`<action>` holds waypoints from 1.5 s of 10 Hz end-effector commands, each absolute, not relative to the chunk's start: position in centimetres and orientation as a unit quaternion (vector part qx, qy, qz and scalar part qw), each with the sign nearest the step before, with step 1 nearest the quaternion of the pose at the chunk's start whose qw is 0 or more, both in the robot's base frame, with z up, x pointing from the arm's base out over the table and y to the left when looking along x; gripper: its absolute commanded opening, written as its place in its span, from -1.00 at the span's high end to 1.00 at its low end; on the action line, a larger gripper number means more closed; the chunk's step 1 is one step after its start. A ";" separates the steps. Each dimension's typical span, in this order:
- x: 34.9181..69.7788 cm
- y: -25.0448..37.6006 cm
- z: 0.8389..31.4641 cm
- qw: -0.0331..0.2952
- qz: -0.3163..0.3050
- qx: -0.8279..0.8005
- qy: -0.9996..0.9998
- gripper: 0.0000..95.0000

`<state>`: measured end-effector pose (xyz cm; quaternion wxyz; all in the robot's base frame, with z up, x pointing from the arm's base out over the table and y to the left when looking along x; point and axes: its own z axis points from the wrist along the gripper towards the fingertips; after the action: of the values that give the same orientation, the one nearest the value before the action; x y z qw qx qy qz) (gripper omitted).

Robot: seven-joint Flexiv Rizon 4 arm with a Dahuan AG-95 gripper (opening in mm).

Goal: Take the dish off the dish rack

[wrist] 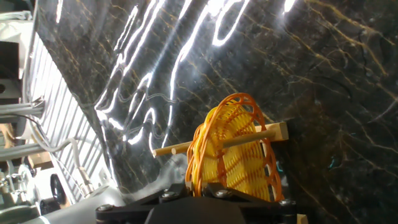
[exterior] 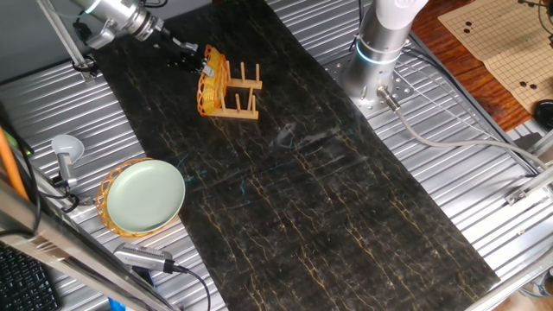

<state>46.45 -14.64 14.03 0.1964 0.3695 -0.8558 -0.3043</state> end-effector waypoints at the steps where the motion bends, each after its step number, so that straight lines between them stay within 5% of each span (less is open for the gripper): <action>1: 46.6 -14.6 13.6 0.195 -0.299 0.371 -0.857 1.00; 15: 46.6 -14.6 13.6 0.193 -0.303 0.368 -0.858 1.00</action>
<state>46.25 -14.51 13.75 0.1900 0.3678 -0.8583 -0.3031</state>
